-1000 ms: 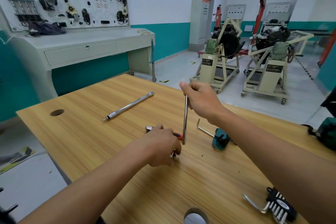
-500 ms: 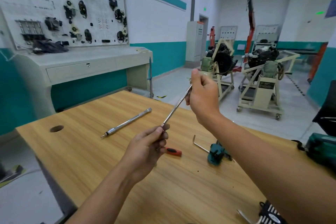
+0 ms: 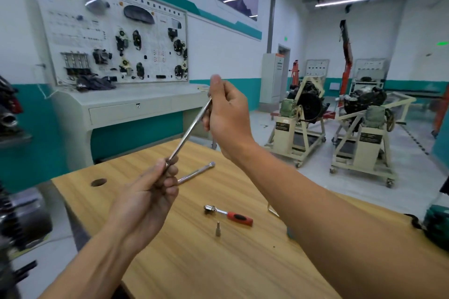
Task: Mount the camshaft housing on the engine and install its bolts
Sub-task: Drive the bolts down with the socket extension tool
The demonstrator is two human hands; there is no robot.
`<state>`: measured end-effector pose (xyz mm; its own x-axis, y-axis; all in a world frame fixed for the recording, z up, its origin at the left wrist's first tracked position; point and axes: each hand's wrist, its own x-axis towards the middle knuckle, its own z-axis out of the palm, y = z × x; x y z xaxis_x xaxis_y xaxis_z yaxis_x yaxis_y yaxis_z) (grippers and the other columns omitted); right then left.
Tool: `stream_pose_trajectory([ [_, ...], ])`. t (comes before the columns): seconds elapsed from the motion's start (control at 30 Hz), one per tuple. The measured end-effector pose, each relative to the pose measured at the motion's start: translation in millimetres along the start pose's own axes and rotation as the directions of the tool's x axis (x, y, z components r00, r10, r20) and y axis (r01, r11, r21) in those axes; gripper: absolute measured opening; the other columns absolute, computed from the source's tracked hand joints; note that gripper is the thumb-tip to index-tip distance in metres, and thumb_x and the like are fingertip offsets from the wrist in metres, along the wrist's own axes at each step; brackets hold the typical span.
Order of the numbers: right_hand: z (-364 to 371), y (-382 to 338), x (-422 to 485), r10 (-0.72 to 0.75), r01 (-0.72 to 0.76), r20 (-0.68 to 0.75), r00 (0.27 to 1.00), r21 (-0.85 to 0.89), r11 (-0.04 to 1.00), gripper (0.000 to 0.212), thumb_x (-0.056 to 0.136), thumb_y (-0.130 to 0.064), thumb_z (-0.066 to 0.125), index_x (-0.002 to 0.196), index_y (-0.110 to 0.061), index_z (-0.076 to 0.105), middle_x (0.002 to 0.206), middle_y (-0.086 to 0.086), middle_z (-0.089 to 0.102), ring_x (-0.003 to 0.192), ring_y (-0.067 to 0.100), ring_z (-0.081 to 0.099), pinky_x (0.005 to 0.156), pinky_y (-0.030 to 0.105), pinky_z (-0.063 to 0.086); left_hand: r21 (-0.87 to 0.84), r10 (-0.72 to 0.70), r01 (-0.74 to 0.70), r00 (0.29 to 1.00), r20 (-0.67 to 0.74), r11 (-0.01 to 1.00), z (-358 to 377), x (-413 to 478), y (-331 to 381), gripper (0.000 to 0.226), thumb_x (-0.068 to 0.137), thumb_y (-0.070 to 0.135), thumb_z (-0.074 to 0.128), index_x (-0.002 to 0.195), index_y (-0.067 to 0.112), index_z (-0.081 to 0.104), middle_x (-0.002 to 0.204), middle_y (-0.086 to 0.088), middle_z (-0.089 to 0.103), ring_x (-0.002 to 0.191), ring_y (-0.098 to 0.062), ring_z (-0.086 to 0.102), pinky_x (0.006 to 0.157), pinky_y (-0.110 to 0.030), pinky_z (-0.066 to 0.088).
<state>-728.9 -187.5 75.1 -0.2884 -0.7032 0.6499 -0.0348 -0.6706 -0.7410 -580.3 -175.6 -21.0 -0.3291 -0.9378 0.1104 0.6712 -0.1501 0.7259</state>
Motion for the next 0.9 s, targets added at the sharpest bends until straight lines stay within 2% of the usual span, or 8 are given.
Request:
stream_pose_trajectory([
  [0.2, 96, -27, 8, -0.096, 0.061, 0.111, 0.989, 0.286, 0.956, 0.037, 0.105, -0.032, 0.043, 0.072, -0.015, 0.041, 0.054, 0.001, 0.032, 0.042, 0.015, 0.033, 0.038, 0.025, 0.032, -0.054, 0.136, -0.141, 0.987, -0.085, 0.989, -4, -56, 80, 0.021, 0.082, 0.023, 0.061, 0.097, 0.009, 0.066, 0.067, 0.002, 0.059, 0.052, -0.003, 0.049, 0.046, -0.012, 0.045],
  [0.3, 149, -45, 7, -0.161, 0.115, 0.084, 0.983, 0.4, 0.909, 0.037, 0.104, -0.034, 0.043, 0.071, -0.017, 0.04, 0.055, -0.002, 0.029, 0.05, 0.02, 0.027, 0.047, 0.03, 0.027, -0.009, 0.259, -0.264, 0.951, -0.168, 0.965, 0, -82, 114, 0.021, 0.084, 0.023, 0.06, 0.097, 0.007, 0.065, 0.063, 0.001, 0.061, 0.049, -0.004, 0.05, 0.045, -0.013, 0.045],
  [0.4, 202, -58, -12, -0.175, 0.101, 0.092, 0.98, 0.53, 0.842, 0.036, 0.104, -0.032, 0.041, 0.072, -0.016, 0.04, 0.056, -0.002, 0.028, 0.052, 0.021, 0.025, 0.05, 0.039, 0.027, 0.059, 0.394, -0.394, 0.878, -0.273, 0.917, -12, -116, 151, 0.018, 0.093, 0.022, 0.057, 0.081, 0.009, 0.063, 0.062, 0.0, 0.059, 0.048, -0.004, 0.047, 0.043, -0.013, 0.044],
  [0.5, 242, -73, -31, -0.155, 0.032, 0.129, 0.98, 0.661, 0.75, 0.037, 0.107, -0.025, 0.039, 0.071, -0.013, 0.04, 0.052, -0.004, 0.029, 0.043, 0.015, 0.029, 0.044, 0.031, 0.03, 0.15, 0.396, -0.367, 0.875, -0.28, 0.918, -22, -150, 173, 0.016, 0.083, 0.023, 0.062, 0.086, 0.008, 0.067, 0.061, 0.001, 0.058, 0.047, -0.004, 0.046, 0.041, -0.013, 0.043],
  [0.63, 282, -99, -40, -0.321, 0.098, 0.148, 0.935, 0.764, 0.638, 0.038, 0.106, -0.021, 0.035, 0.068, -0.015, 0.036, 0.046, -0.008, 0.03, 0.035, 0.012, 0.03, 0.04, 0.025, 0.03, 0.116, 0.391, -0.374, 0.898, -0.202, 0.92, -31, -173, 193, 0.024, 0.083, 0.026, 0.059, 0.092, 0.006, 0.07, 0.059, 0.005, 0.057, 0.047, -0.002, 0.046, 0.042, -0.012, 0.043],
  [0.73, 298, -96, -38, -0.323, 0.053, 0.208, 0.923, 0.764, 0.643, 0.041, 0.107, -0.022, 0.033, 0.066, -0.015, 0.036, 0.045, -0.009, 0.031, 0.034, 0.011, 0.03, 0.041, 0.025, 0.029, 0.188, 0.399, -0.363, 0.891, -0.215, 0.913, -39, -174, 203, 0.026, 0.089, 0.029, 0.055, 0.088, 0.009, 0.071, 0.057, 0.005, 0.055, 0.046, -0.002, 0.044, 0.04, -0.012, 0.041],
  [0.8, 305, -81, -37, -0.234, -0.017, 0.256, 0.938, 0.708, 0.706, 0.043, 0.107, -0.027, 0.035, 0.066, -0.015, 0.035, 0.046, -0.005, 0.03, 0.036, 0.013, 0.03, 0.041, 0.026, 0.026, 0.443, 0.492, -0.349, 0.83, -0.264, 0.826, -52, -167, 201, 0.031, 0.098, 0.031, 0.05, 0.088, 0.01, 0.071, 0.056, 0.004, 0.053, 0.044, -0.005, 0.041, 0.039, -0.014, 0.036],
  [0.9, 313, -56, -36, -0.118, -0.066, 0.281, 0.952, 0.569, 0.819, 0.045, 0.105, -0.032, 0.038, 0.064, -0.017, 0.032, 0.052, 0.001, 0.027, 0.045, 0.019, 0.029, 0.045, 0.036, 0.027, 0.845, 0.629, -0.216, 0.759, -0.169, 0.489, -70, -162, 200, 0.037, 0.103, 0.031, 0.045, 0.091, 0.007, 0.07, 0.054, -0.003, 0.06, 0.043, -0.011, 0.044, 0.042, -0.019, 0.037],
])
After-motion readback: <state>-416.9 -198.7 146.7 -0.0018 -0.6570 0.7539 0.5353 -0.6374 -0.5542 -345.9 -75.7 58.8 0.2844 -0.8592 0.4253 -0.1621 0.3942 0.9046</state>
